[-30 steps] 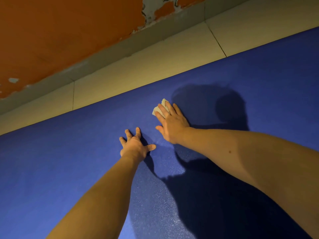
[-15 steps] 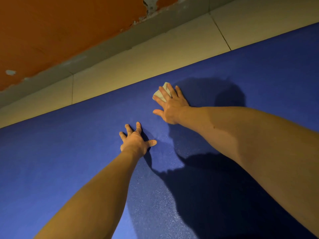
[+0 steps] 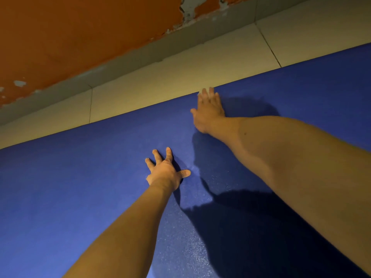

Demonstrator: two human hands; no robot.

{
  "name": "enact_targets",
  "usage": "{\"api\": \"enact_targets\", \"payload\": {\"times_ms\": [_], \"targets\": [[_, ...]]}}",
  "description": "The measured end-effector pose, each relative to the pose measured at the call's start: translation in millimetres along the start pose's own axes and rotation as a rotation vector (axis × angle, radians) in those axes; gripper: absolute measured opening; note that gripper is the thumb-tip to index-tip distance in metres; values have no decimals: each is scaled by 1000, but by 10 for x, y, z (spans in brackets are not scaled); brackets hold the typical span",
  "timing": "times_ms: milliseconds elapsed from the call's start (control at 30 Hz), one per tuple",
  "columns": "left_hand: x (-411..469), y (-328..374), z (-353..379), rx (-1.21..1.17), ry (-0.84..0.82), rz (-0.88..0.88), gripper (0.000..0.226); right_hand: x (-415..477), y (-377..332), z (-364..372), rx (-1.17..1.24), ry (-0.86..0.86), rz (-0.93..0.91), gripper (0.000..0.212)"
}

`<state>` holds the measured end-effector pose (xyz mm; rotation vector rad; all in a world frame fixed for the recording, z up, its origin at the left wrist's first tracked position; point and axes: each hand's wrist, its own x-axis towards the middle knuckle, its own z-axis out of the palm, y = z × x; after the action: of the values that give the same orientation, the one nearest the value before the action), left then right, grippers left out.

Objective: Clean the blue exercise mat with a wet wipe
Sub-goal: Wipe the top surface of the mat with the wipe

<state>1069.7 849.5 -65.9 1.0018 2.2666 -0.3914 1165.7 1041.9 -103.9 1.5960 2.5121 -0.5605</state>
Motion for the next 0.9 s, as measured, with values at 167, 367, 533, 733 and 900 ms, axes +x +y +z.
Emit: {"api": "enact_targets", "payload": {"times_ms": [167, 367, 533, 733, 900], "targets": [[-9, -8, 3, 12, 0, 7, 111, -149, -472, 188, -126, -70, -250, 72], [-7, 0, 8, 32, -3, 8, 111, 102, 300, -83, -142, 21, -97, 68], [30, -9, 25, 8, -4, 9, 112, 146, 55, -116, -44, 15, 50, 70], [14, -28, 26, -13, 3, 21, 111, -336, -702, 315, -169, -84, -322, 67], [23, -35, 28, -8, 5, 8, 111, -90, -74, 46, -208, 5, -192, 68]]}}
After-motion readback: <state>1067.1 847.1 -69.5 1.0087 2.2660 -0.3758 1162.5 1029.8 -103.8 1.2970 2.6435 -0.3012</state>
